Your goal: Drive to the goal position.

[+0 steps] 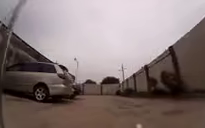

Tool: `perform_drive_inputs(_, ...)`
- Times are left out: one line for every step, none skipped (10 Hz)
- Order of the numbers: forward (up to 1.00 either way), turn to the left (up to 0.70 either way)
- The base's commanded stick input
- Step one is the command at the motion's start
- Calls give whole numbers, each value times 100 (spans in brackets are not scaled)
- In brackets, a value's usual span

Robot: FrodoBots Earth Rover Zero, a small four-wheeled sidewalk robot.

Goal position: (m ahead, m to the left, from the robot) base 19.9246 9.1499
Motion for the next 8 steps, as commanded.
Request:
perform_drive_inputs(98, -28)
perform_drive_inputs(98, -28)
perform_drive_inputs(98, -28)
perform_drive_inputs(98, -15)
perform_drive_inputs(98, 2)
perform_drive_inputs(98, 4)
perform_drive_inputs(98, 4)
perform_drive_inputs(98, 4)
